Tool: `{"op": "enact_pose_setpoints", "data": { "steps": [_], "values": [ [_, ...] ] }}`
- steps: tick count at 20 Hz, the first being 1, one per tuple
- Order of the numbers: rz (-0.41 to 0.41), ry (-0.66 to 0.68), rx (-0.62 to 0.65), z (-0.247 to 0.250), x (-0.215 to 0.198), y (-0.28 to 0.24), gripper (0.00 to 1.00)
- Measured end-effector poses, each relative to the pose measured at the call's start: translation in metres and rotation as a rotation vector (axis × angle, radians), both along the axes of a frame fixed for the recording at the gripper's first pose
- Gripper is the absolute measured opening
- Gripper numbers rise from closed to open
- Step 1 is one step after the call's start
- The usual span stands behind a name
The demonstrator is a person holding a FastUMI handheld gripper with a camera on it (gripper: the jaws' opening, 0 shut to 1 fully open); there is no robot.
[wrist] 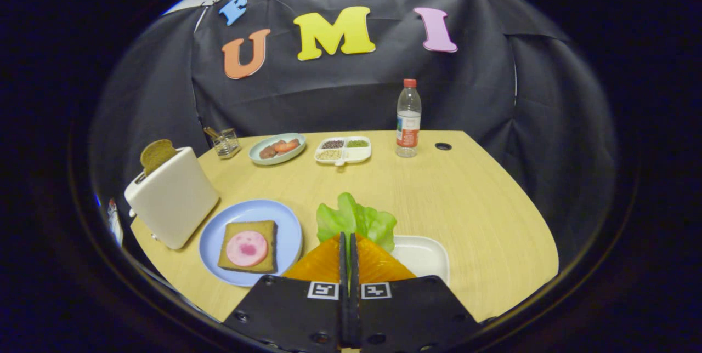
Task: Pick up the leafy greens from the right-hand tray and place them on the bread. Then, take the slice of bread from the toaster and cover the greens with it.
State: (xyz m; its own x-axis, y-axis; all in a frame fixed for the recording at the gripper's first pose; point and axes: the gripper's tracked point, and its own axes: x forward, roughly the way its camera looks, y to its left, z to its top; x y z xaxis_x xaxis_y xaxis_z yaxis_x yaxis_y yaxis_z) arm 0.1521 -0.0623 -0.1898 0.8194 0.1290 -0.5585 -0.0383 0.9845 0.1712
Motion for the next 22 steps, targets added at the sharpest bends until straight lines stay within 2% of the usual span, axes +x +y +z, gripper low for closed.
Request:
{"op": "enact_pose_setpoints", "data": {
  "steps": [6,12,22],
  "values": [
    [0.085,-0.045,-0.025,0.029,-0.001,0.058,0.00],
    [0.160,-0.035,-0.138,0.026,0.001,0.101,0.00],
    [0.263,0.030,-0.177,-0.004,0.004,0.169,0.00]
  ]
}}
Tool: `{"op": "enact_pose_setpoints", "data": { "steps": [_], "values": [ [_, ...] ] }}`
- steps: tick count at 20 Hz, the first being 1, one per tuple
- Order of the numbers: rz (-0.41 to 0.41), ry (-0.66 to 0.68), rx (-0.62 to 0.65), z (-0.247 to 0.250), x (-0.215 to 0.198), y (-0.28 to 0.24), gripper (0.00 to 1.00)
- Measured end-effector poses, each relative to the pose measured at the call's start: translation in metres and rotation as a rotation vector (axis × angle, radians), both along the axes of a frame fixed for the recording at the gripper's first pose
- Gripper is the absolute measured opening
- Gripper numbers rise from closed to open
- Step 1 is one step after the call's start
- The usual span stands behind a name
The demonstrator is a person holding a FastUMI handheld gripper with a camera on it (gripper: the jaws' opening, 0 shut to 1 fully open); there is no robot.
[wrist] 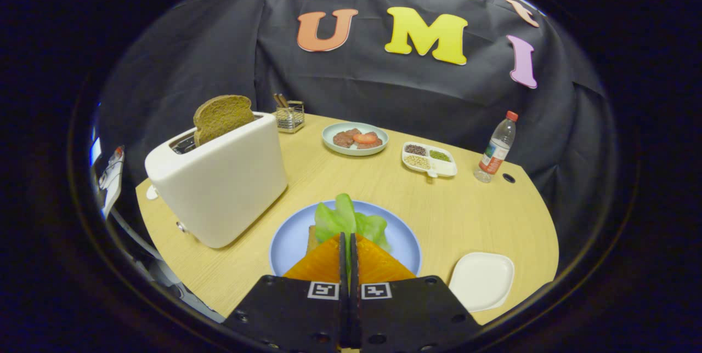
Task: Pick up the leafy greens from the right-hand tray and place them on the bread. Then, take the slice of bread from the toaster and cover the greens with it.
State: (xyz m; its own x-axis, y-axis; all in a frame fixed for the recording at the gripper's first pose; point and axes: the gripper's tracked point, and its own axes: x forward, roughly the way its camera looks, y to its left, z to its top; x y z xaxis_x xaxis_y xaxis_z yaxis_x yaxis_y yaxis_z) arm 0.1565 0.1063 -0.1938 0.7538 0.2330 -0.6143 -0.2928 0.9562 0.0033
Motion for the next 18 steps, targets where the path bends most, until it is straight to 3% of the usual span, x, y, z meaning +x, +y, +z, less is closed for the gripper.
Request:
{"op": "enact_pose_setpoints", "data": {
  "steps": [8,10,12,16,18],
  "values": [
    [0.016,0.080,-0.007,-0.034,0.003,0.030,0.01],
    [0.008,0.077,0.010,-0.036,0.002,0.034,0.13],
    [-0.008,0.060,0.023,-0.029,0.002,0.033,0.15],
    [-0.046,0.024,0.058,-0.017,0.000,0.031,0.53],
    [-0.054,0.001,0.058,-0.008,-0.001,0.029,0.64]
  ]
}}
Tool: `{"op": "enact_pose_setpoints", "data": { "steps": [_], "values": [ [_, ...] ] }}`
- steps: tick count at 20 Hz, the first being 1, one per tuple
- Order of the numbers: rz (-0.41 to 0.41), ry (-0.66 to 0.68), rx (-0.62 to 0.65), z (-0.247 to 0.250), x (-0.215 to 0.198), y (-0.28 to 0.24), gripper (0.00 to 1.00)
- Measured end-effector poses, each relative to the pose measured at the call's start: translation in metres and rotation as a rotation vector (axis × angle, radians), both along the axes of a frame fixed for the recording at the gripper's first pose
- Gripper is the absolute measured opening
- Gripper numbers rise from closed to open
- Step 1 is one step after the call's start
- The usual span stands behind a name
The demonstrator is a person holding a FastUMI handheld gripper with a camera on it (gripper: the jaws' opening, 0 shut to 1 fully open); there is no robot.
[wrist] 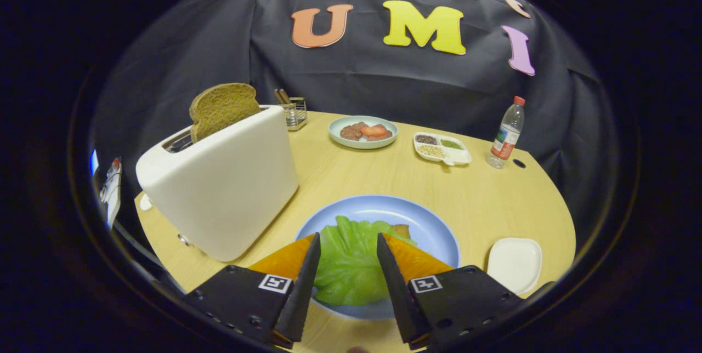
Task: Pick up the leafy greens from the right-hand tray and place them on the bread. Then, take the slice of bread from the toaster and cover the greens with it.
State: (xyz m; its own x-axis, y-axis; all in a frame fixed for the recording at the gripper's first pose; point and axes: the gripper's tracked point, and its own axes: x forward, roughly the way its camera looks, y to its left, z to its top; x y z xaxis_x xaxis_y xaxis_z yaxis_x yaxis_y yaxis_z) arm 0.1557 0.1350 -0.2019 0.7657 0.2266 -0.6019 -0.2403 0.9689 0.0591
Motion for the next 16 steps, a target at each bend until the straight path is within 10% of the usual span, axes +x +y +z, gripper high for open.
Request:
{"op": "enact_pose_setpoints", "data": {
  "steps": [7,16],
  "values": [
    [-0.096,-0.160,0.112,0.072,-0.015,-0.001,0.96],
    [-0.114,-0.341,0.185,0.159,-0.025,0.074,0.96]
  ]
}}
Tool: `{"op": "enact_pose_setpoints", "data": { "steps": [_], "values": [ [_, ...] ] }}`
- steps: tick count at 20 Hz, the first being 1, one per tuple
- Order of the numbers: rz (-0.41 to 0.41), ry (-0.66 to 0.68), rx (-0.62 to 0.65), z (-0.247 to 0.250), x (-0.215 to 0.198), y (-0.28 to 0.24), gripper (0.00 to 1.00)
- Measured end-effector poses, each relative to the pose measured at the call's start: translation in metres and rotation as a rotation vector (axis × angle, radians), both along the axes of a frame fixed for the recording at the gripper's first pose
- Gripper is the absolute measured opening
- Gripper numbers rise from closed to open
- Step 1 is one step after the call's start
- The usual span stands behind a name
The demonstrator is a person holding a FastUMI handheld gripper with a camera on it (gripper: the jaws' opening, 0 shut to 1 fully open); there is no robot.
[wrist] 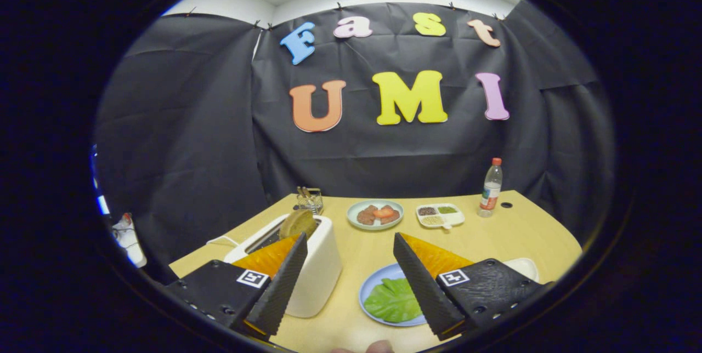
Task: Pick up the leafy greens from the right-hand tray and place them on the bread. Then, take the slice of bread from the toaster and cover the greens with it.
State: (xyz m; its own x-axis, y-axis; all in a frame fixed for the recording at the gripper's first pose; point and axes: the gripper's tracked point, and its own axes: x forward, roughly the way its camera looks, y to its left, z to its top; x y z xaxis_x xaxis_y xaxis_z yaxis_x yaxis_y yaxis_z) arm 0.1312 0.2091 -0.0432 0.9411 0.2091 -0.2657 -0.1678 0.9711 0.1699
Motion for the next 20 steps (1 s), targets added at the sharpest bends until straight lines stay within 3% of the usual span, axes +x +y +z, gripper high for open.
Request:
{"op": "enact_pose_setpoints", "data": {
  "steps": [6,12,14,20],
  "values": [
    [0.002,0.063,0.025,-0.017,0.024,0.066,0.97],
    [-0.041,0.113,0.008,-0.033,0.056,0.083,0.96],
    [-0.043,0.120,-0.001,-0.036,0.062,0.086,0.91],
    [-0.049,0.174,-0.007,-0.056,0.075,0.087,0.46]
  ]
}}
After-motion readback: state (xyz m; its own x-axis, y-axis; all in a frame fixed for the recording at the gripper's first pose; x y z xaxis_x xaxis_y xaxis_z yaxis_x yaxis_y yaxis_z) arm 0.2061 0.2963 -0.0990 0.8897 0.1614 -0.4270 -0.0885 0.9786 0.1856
